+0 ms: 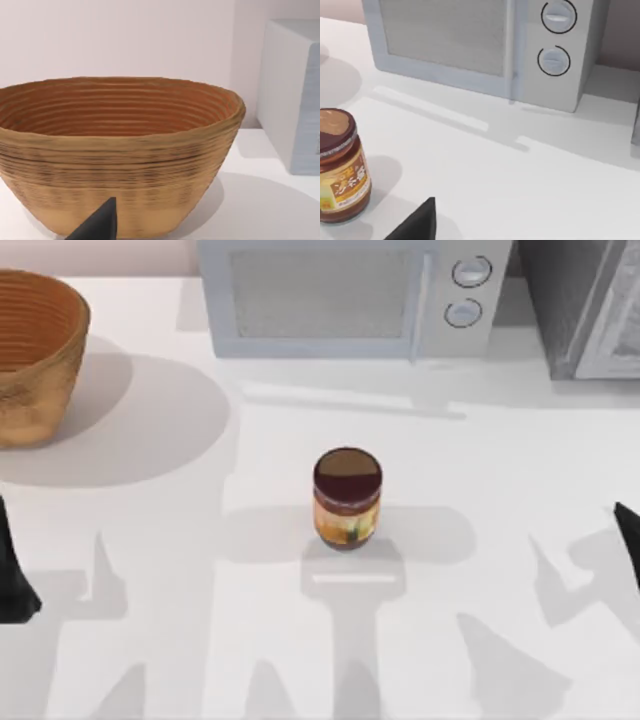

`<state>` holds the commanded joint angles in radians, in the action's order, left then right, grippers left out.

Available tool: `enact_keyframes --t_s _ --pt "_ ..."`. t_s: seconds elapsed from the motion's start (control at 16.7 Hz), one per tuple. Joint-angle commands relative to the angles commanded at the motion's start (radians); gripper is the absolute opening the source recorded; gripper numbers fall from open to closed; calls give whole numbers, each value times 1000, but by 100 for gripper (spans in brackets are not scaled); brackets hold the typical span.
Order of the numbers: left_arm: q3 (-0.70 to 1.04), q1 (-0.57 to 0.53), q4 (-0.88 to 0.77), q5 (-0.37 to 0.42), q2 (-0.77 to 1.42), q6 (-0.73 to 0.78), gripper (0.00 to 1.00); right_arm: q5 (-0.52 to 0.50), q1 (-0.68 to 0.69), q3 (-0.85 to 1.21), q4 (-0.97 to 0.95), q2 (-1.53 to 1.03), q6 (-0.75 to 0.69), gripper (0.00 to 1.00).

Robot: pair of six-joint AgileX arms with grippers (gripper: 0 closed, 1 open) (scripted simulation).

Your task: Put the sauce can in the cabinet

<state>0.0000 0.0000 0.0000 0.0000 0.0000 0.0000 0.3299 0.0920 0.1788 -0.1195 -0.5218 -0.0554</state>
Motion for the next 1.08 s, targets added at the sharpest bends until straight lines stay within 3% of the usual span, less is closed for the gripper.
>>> enact_keyframes --t_s 0.6,1.08 --pt "0 0 0 0 0 0 100 522 122 398 -272 -950 -207 100" --pt "0 0 0 0 0 0 100 811 167 715 -496 -1576 -434 100"
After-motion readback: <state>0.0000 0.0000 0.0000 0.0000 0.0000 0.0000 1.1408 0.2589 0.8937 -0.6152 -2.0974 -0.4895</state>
